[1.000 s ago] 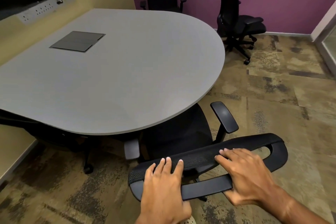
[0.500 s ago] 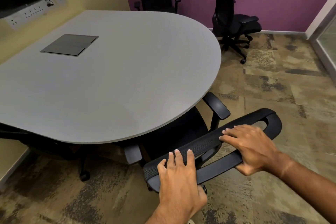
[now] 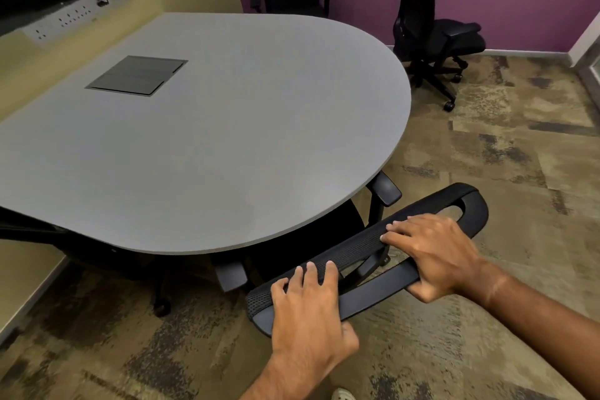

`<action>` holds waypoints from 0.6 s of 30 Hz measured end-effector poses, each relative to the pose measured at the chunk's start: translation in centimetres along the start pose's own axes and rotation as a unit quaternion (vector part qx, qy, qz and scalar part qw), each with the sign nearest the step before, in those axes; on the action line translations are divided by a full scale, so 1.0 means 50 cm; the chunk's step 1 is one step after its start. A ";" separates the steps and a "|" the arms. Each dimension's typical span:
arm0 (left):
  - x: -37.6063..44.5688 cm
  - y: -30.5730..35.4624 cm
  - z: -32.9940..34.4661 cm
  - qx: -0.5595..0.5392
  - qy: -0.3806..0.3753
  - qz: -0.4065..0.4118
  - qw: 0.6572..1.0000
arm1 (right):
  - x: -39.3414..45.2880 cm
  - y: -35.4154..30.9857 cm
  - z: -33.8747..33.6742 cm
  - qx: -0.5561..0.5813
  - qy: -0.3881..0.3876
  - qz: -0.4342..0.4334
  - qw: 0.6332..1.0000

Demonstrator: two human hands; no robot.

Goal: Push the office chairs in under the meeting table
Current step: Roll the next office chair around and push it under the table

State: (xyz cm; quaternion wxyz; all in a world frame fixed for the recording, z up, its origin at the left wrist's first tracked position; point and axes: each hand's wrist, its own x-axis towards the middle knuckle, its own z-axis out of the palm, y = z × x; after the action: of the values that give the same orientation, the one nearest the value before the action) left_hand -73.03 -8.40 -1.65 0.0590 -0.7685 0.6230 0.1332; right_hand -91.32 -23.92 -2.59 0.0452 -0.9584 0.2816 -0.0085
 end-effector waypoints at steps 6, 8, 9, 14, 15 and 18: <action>0.022 -0.088 0.002 -0.019 0.037 -0.011 0.999 | 0.074 -0.053 0.009 0.001 -0.039 0.019 0.999; 0.026 -0.111 -0.013 -0.004 0.034 -0.008 0.999 | 0.096 -0.070 0.010 -0.005 -0.044 0.024 0.999; 0.028 -0.123 -0.020 0.002 0.025 -0.006 1.000 | 0.106 -0.078 0.009 -0.008 -0.044 0.026 0.999; 0.034 -0.179 -0.031 0.015 0.024 0.011 1.000 | 0.134 -0.119 0.007 -0.017 -0.036 0.035 0.999; 0.034 -0.189 -0.030 0.012 0.031 0.013 0.999 | 0.138 -0.127 0.008 -0.016 -0.035 0.036 0.999; 0.033 -0.221 -0.024 -0.003 0.056 0.010 0.998 | 0.146 -0.158 0.010 -0.010 -0.031 0.047 0.998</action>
State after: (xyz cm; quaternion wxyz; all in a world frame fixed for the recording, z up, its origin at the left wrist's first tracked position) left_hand -61.79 -7.88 -1.79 0.0203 -0.7689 0.6324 0.0920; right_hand -80.91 -21.20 -2.42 0.0448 -0.9444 0.3247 0.0261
